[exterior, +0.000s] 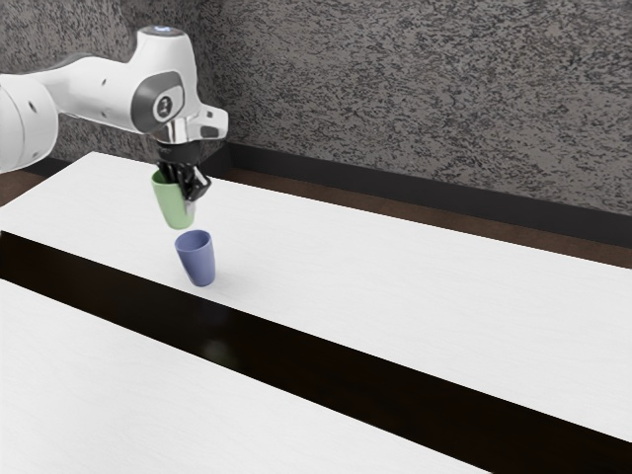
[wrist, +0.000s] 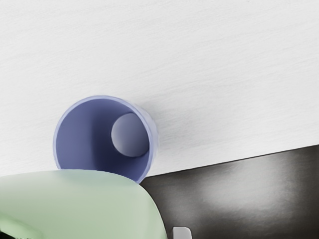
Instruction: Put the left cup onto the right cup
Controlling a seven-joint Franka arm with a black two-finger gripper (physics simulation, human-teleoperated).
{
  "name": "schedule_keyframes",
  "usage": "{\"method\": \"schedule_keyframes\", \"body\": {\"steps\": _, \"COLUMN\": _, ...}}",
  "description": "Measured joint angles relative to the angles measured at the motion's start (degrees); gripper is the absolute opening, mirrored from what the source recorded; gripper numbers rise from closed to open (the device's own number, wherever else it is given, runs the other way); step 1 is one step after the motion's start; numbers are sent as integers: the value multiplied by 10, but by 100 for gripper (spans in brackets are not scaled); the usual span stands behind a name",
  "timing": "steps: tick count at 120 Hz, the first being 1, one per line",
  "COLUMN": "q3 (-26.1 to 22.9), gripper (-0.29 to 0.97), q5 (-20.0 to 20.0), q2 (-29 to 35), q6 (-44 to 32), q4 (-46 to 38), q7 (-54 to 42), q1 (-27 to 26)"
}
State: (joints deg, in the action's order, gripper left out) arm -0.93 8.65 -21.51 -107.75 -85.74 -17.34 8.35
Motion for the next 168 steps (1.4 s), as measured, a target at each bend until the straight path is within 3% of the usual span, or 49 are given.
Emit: {"method": "schedule_keyframes", "body": {"steps": 168, "q3": 7, "gripper": -10, "q5": 0, "q2": -77, "q6": -21, "q4": 52, "q7": -19, "q1": 8}}
